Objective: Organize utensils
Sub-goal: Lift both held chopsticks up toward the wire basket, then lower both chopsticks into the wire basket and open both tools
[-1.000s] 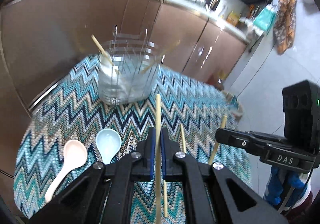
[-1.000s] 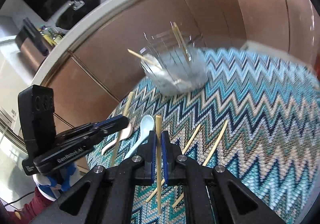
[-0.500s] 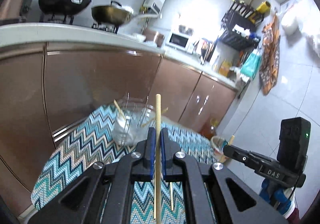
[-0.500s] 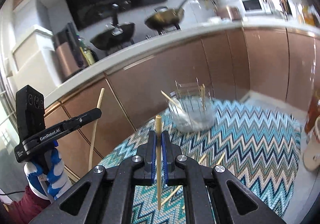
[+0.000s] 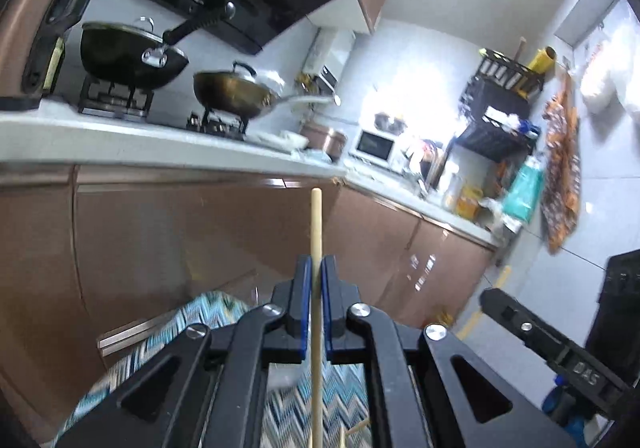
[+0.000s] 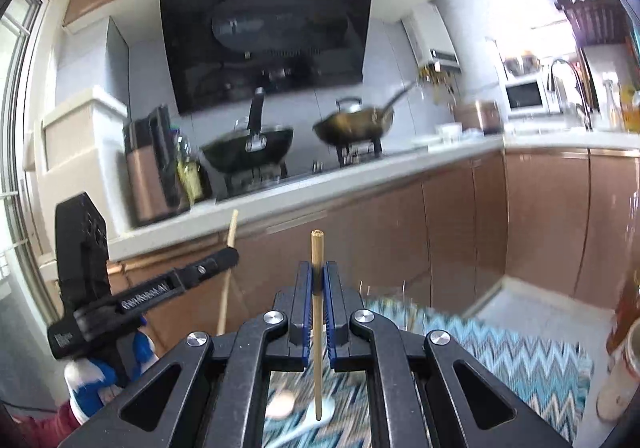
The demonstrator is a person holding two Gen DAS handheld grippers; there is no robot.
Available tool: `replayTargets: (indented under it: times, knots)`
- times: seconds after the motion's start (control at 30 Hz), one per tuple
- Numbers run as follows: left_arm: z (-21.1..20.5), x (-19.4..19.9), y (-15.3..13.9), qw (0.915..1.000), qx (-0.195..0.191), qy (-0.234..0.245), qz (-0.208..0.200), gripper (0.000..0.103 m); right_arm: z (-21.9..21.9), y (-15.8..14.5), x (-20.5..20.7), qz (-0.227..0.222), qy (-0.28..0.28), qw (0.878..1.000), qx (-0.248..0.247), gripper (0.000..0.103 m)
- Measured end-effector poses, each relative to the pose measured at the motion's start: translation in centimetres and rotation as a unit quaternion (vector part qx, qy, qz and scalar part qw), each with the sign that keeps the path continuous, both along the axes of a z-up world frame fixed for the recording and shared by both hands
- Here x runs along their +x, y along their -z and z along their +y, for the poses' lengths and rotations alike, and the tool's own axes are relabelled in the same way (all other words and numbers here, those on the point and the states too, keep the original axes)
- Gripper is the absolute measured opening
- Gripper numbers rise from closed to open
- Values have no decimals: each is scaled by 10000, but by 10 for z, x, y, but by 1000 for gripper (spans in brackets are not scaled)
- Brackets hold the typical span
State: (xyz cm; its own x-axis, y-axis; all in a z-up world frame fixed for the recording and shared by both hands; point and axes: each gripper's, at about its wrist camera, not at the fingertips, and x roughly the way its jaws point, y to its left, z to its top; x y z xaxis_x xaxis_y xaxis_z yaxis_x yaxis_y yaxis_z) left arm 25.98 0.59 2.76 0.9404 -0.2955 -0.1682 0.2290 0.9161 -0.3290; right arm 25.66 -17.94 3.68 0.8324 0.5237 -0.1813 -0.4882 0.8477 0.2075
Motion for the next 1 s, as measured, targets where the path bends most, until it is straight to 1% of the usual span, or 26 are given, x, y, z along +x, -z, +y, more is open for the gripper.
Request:
replayTargets:
  times: [0.13, 0.23, 0.3, 0.4, 0.43, 0.5, 0.6, 0.7, 0.83, 0.9, 0.97, 1.0]
  knots:
    - [-13, 46, -1, 9989, 43, -336, -311, 4, 5, -3, 42, -361, 160, 9992, -47, 6]
    - [-24, 81, 7, 9961, 91, -733, -486, 5, 6, 8, 75, -494, 259, 9984, -114, 6]
    - [-30, 101, 17, 9933, 130, -1004, -551, 5, 7, 19, 95, -504, 304, 9981, -151, 6]
    - [-36, 133, 36, 9910, 64, -1252, -471, 5, 6, 41, 122, -407, 338, 9985, -151, 6]
    - [-38, 143, 43, 9903, 63, -1317, -436, 5, 7, 47, 128, -308, 323, 9989, -165, 6]
    - [-42, 158, 57, 9887, 44, -1455, -368, 5, 9, 60, 138, -264, 342, 9987, -254, 6]
    - [-43, 169, 76, 9855, 38, -1653, -370, 5, 8, 78, 150, -154, 308, 9991, -233, 6]
    - [-46, 181, 95, 9816, 68, -1871, -373, 5, 9, 94, 158, -147, 361, 9988, -300, 6]
    - [-45, 177, 119, 9768, 51, -2090, -463, 5, 12, 118, 162, -44, 429, 9982, -405, 6]
    - [-44, 176, 130, 9768, 94, -2104, -383, 6, 11, 129, 163, 97, 460, 9978, -468, 6]
    - [-44, 170, 137, 9774, 107, -2092, -292, 13, 8, 137, 160, 188, 522, 9972, -495, 7]
    - [-44, 168, 139, 9779, 143, -2069, -268, 22, 6, 138, 158, 225, 531, 9971, -489, 9]
